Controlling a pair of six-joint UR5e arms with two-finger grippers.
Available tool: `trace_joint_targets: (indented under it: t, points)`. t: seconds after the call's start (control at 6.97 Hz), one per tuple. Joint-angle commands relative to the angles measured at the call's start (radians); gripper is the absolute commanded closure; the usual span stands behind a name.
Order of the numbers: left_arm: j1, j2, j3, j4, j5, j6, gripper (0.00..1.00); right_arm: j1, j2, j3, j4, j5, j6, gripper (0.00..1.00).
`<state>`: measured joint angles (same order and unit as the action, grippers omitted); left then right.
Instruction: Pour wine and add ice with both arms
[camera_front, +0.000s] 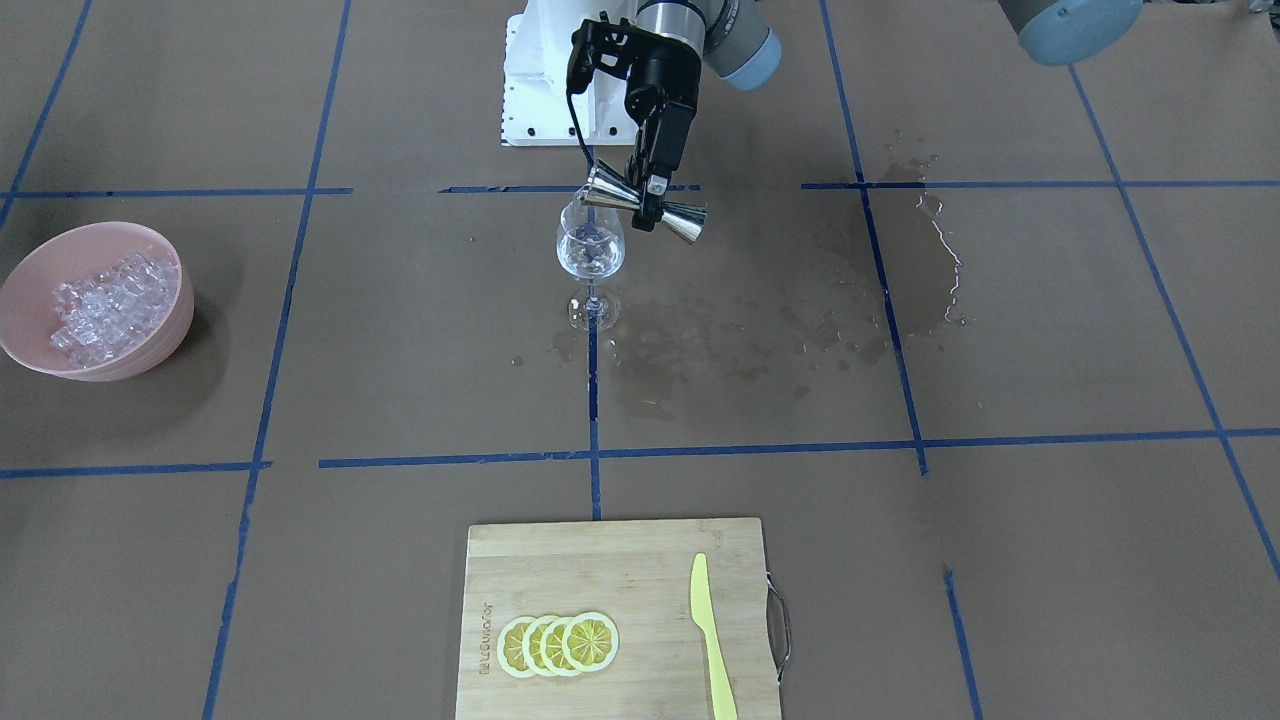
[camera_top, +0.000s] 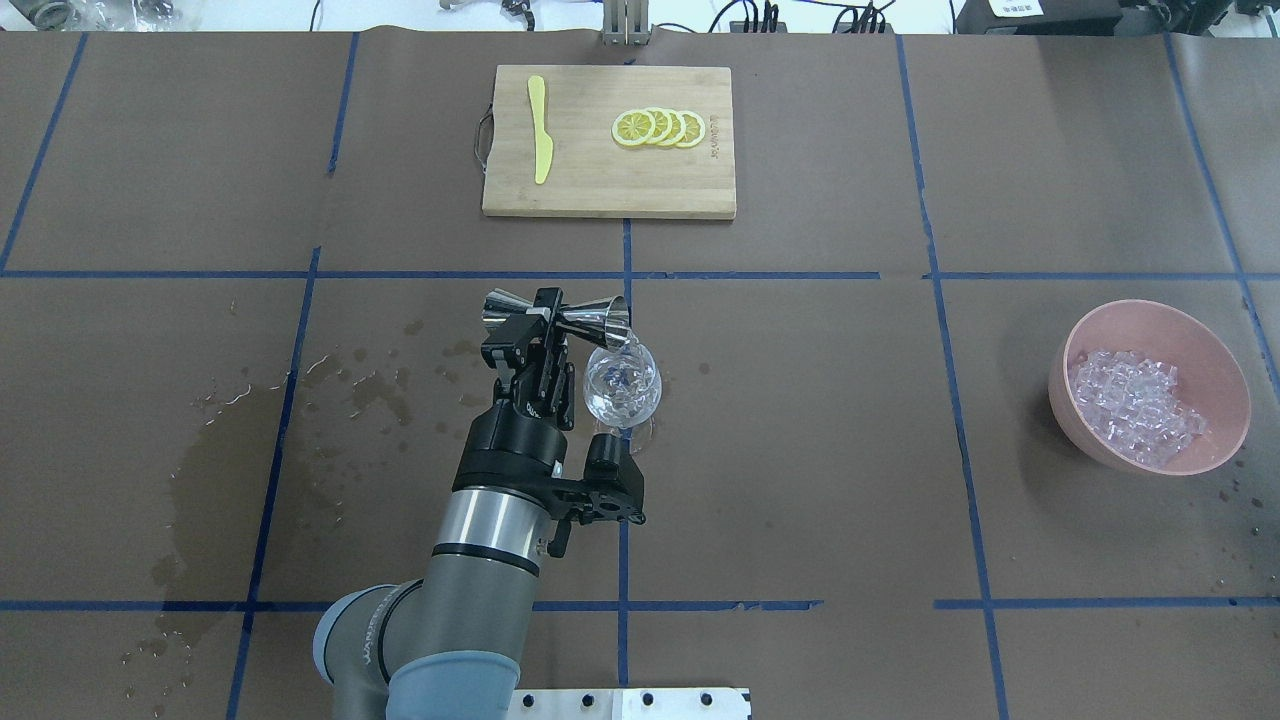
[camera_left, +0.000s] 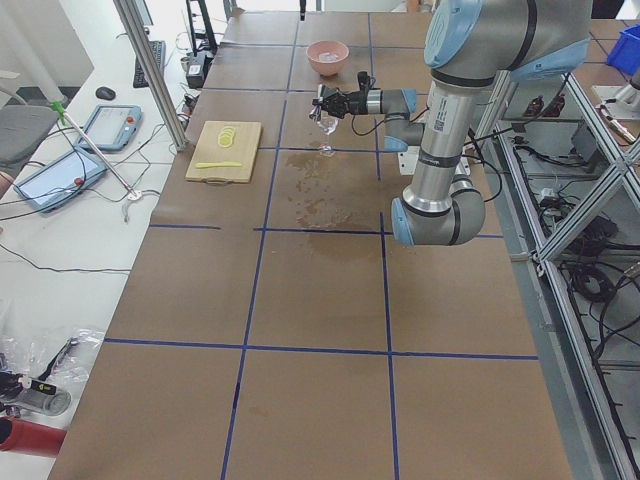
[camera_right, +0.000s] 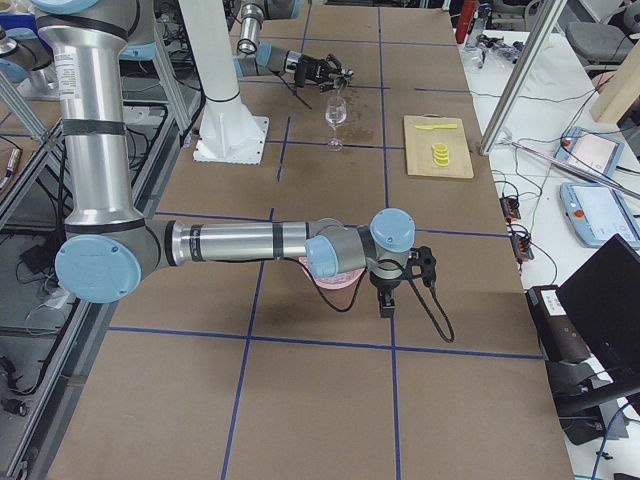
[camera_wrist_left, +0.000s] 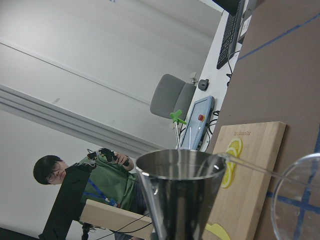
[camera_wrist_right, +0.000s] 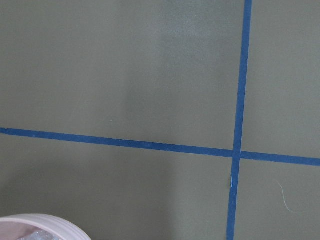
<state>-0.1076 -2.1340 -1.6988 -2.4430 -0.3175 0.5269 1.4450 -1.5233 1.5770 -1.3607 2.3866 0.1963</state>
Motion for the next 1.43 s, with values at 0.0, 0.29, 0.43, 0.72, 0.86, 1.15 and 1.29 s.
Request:
trace_joint_targets:
  t: [0.0,0.29,0.43,0.72,0.86,1.15,1.29]
  points:
    - [-0.009,-0.001,-0.001,-0.001,0.002,0.117,1.00,0.000,0.000,-0.005,0.000,0.000,0.000,0.00]
    - [-0.010,0.000,0.001,-0.001,0.009,0.203,1.00,-0.002,0.000,-0.012,0.000,0.000,0.000,0.00]
    - [-0.010,-0.001,0.001,-0.001,0.012,0.258,1.00,-0.005,0.000,-0.015,0.000,0.000,0.000,0.00]
    - [-0.007,-0.001,0.002,-0.001,0.012,0.336,1.00,-0.006,0.002,-0.023,0.000,-0.001,-0.002,0.00]
    - [-0.006,-0.001,0.002,-0.002,0.014,0.364,1.00,-0.006,0.002,-0.028,0.000,-0.001,-0.002,0.00]
    - [-0.006,-0.003,-0.002,-0.010,0.014,0.398,1.00,-0.009,0.005,-0.038,0.000,0.000,-0.002,0.00]
    - [-0.012,0.000,-0.015,-0.045,0.015,0.378,1.00,-0.011,0.009,-0.038,0.000,0.000,-0.002,0.00]
